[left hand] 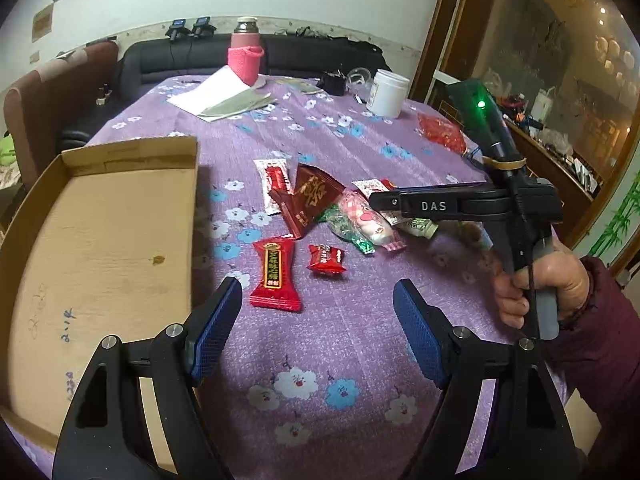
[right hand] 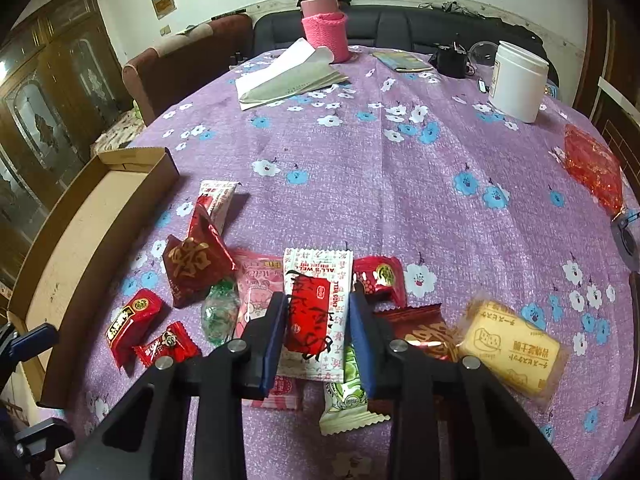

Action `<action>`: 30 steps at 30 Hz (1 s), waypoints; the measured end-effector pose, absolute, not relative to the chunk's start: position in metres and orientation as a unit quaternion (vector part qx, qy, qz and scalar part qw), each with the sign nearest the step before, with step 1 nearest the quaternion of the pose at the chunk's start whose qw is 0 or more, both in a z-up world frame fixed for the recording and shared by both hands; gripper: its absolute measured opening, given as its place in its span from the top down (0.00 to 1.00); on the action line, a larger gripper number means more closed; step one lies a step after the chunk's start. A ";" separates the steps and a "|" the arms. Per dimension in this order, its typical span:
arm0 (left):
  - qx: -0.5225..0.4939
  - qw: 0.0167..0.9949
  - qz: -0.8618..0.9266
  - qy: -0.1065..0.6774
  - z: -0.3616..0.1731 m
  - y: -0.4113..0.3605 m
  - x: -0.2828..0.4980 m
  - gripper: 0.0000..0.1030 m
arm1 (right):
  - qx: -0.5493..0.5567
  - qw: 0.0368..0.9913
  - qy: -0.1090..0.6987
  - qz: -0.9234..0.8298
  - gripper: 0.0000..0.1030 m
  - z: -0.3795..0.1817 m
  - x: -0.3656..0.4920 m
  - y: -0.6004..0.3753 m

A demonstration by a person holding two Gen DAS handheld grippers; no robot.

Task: Organize snacks
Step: 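Move left tool toward red snack bar while right tool approaches white-red packet, then close left gripper on red snack bar while right gripper closes on white-red packet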

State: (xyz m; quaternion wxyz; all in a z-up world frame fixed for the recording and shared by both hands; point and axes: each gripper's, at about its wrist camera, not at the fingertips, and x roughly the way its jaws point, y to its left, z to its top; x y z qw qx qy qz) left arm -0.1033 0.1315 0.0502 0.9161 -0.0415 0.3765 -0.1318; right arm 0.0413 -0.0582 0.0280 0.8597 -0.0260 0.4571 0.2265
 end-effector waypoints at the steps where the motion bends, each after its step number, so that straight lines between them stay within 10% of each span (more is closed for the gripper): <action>1: -0.039 0.915 -0.133 0.379 0.049 0.130 -0.101 0.23 | -0.020 0.860 0.456 0.228 0.67 0.028 0.041 -0.061; 9: -0.013 0.897 -0.120 0.426 0.033 0.126 -0.053 0.24 | 0.007 0.866 0.438 0.243 0.67 0.031 0.029 -0.072; 21: -0.004 0.883 -0.073 0.464 0.020 0.133 -0.033 0.82 | 0.053 0.859 0.433 0.266 0.67 0.031 0.027 -0.084; 30: -0.038 0.893 -0.121 0.431 0.034 0.138 -0.054 0.76 | 0.056 0.865 0.422 0.266 0.67 0.043 0.016 -0.087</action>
